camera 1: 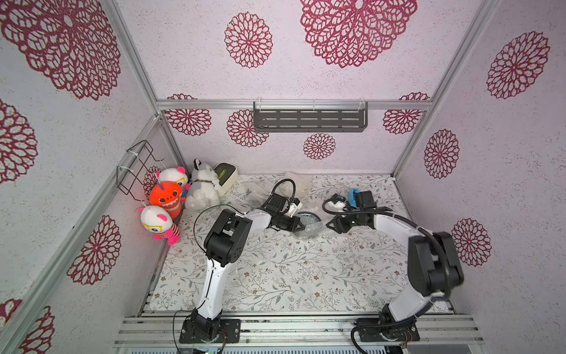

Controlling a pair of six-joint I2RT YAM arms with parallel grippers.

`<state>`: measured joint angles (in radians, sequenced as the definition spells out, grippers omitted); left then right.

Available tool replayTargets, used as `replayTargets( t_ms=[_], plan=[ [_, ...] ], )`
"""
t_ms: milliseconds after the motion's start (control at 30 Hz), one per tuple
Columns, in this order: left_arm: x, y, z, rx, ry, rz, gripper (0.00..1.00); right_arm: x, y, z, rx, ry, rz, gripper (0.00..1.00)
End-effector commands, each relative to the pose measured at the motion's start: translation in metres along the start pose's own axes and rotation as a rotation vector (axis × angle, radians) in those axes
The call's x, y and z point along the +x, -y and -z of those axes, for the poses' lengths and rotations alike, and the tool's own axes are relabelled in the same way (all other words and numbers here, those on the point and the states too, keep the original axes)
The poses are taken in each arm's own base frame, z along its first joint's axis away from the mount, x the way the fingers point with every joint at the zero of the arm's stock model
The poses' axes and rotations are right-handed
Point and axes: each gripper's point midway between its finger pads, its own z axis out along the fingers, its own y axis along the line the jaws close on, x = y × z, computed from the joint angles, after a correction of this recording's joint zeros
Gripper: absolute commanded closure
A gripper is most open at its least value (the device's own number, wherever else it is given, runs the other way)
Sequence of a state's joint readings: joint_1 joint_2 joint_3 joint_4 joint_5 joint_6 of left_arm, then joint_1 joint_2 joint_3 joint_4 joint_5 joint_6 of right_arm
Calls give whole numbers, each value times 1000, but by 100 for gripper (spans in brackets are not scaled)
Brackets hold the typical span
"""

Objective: Wrap dinner plates in bubble wrap
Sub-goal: Wrap the plate in the bubble wrap.

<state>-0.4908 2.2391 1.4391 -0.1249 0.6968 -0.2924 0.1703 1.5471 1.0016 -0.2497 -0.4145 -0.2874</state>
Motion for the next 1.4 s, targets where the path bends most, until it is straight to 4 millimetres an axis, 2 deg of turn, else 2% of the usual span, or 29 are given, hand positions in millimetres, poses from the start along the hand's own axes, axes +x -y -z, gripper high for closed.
replayTargets(
  t_ms=[0,67,133,167,267,367,433,533,567,667,733,833,900,933,1000,1033,1067,1100,1167,1233,1300,1367],
  plan=[
    [3,-12,-2,-41,-24,38,100,19,43,51,294,100,-396,32],
    [4,-13,-3,-41,-35,52,100,38,15,57,182,110,-405,30],
    [5,-14,-5,-42,-44,60,100,45,-14,55,45,165,-349,23],
    [6,-14,-5,-40,-46,61,100,44,-18,55,28,195,-326,23],
    [8,-15,-6,-41,-55,64,100,31,-14,49,22,236,-224,24],
    [8,-16,-6,-46,-60,66,100,20,-7,28,-21,178,-138,26],
    [9,-18,-7,-50,-64,67,100,19,4,7,-35,128,-136,30],
    [10,-19,-8,-53,-68,68,100,13,18,-12,-30,112,-131,34],
    [10,-19,-8,-53,-69,68,100,11,18,-15,-45,110,-123,37],
    [10,-21,-9,-54,-76,72,100,8,10,-21,-135,67,-135,78],
    [12,-22,-10,-63,-86,70,100,14,20,-19,-106,-4,-190,99],
    [16,-24,-9,-73,-98,71,100,30,56,-9,24,-61,-297,100],
    [19,-24,-10,-73,-109,71,100,35,71,-5,93,-88,-345,100],
    [19,-24,-10,-72,-113,69,100,37,76,-4,127,-104,-372,94],
    [23,-26,-11,-75,-128,76,100,45,90,0,230,-140,-461,68],
    [25,-26,-12,-75,-136,80,100,53,100,6,311,-163,-529,61],
    [27,-28,-13,-78,-141,85,100,60,102,12,351,-170,-584,55],
    [28,-28,-14,-78,-146,88,100,70,99,16,365,-169,-655,46],
    [29,-29,-14,-84,-150,94,100,83,80,17,305,-142,-771,39],
    [30,-30,-14,-88,-152,96,100,85,52,15,171,-60,-873,29],
    [30,-31,-14,-95,-153,104,100,70,32,12,18,68,-927,27],
    [30,-32,-15,-103,-153,109,100,54,25,9,-78,174,-947,27]
  ],
)
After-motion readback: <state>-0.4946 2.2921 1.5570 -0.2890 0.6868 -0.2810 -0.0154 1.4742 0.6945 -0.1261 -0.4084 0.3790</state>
